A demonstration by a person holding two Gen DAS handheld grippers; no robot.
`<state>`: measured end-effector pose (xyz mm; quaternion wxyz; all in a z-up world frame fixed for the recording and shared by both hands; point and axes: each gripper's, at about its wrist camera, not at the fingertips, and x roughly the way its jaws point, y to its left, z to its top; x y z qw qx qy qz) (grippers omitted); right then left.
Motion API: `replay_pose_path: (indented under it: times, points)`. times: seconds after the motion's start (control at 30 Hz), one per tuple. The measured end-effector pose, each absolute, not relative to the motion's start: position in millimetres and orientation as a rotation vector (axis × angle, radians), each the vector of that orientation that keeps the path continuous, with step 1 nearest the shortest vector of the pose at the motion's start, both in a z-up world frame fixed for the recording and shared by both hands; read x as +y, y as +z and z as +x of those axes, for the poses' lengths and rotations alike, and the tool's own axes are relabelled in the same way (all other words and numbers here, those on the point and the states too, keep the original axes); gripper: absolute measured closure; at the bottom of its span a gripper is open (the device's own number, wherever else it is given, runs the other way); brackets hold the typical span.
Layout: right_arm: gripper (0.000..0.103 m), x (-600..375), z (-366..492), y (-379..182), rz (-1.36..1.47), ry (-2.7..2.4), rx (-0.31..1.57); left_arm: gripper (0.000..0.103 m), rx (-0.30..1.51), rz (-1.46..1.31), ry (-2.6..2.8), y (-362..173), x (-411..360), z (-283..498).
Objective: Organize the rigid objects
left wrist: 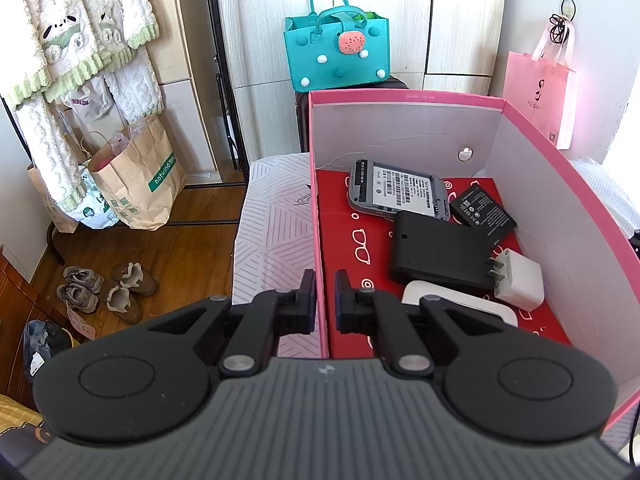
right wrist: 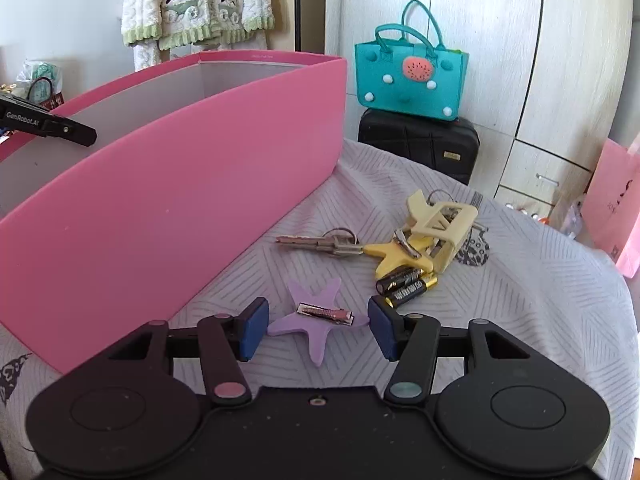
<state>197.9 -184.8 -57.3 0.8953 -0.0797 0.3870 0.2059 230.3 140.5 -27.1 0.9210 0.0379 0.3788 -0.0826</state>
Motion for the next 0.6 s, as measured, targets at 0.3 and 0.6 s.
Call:
replay_pose_path:
  times: [0.3, 0.6]
  points:
    - [0.047, -182.9, 199.5, -66.3, -0.133, 0.421, 0.799, 0.096, 0.778, 0.075, -0.170, -27.5, 140.1, 229.8]
    - [0.047, -189.1, 200.2, -57.4, -0.108, 0.413, 0.819, 0.097, 0.777, 0.076, -0.171, -27.5, 140.2, 229.7]
